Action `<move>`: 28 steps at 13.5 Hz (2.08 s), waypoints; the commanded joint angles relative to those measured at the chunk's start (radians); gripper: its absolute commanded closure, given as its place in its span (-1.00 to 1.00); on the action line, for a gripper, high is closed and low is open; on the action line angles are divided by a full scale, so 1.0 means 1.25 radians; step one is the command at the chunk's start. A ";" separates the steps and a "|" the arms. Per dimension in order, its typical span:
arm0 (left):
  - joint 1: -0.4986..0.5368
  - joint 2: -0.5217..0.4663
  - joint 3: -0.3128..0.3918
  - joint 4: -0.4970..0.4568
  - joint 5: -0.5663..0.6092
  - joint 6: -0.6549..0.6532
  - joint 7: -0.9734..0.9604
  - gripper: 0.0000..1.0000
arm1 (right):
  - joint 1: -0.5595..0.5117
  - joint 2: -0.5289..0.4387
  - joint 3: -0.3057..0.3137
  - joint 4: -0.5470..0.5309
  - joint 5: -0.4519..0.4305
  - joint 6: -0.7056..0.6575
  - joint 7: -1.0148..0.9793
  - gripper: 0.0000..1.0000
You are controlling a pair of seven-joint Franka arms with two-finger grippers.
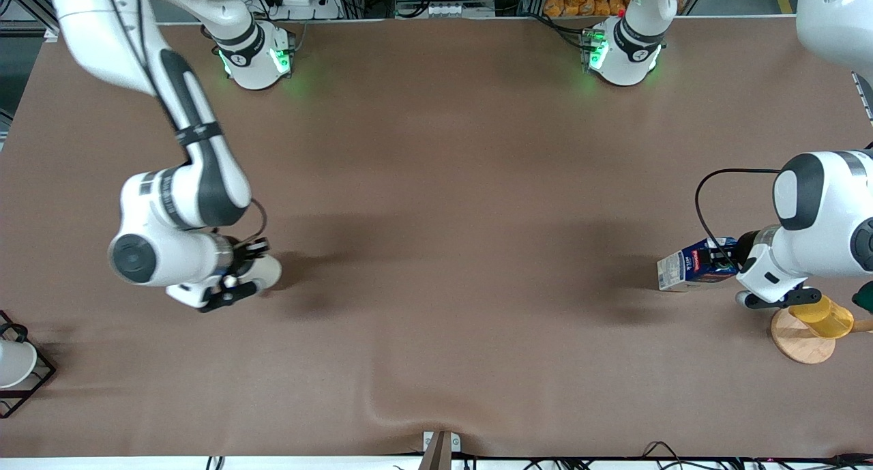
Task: Place milk next to cup
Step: 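Grasp the white mug with the right gripper and carry it to mid-table, then lower the mug, open the right gripper while the left gripper lifts the carton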
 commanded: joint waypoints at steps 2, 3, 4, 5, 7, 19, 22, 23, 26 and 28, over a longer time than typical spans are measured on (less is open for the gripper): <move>0.010 -0.001 -0.005 -0.001 -0.018 0.008 0.020 -0.07 | 0.171 -0.015 -0.010 0.065 -0.007 -0.019 0.011 1.00; 0.008 -0.001 -0.006 0.000 -0.018 0.007 0.020 -0.04 | 0.217 -0.012 -0.011 0.076 -0.013 -0.015 0.011 1.00; 0.008 -0.001 -0.006 0.000 -0.018 0.008 0.020 -0.03 | 0.258 -0.004 -0.011 0.087 -0.041 -0.011 0.007 1.00; 0.008 -0.001 -0.006 0.001 -0.018 0.008 0.020 0.00 | 0.286 0.006 -0.010 0.100 -0.073 -0.001 0.001 1.00; 0.008 -0.001 -0.006 0.004 -0.017 0.007 0.020 0.00 | 0.350 0.031 -0.010 0.109 -0.145 0.047 -0.011 1.00; 0.002 -0.093 -0.118 0.011 -0.047 -0.051 -0.010 0.00 | 0.411 0.117 -0.011 0.123 -0.203 0.165 0.033 -1.00; 0.000 -0.095 -0.174 0.011 -0.047 -0.058 -0.097 0.00 | 0.409 0.104 -0.011 0.124 -0.198 0.163 0.036 -1.00; 0.000 -0.095 -0.194 0.011 -0.047 -0.063 -0.127 0.00 | 0.407 0.098 -0.011 0.124 -0.196 0.162 0.038 -1.00; -0.004 -0.094 -0.258 0.011 -0.045 -0.063 -0.231 0.00 | 0.375 0.051 -0.014 0.123 -0.192 0.140 0.035 -1.00; -0.006 -0.091 -0.287 0.011 -0.043 -0.063 -0.277 0.00 | 0.341 0.018 -0.016 0.114 -0.192 0.093 0.035 -1.00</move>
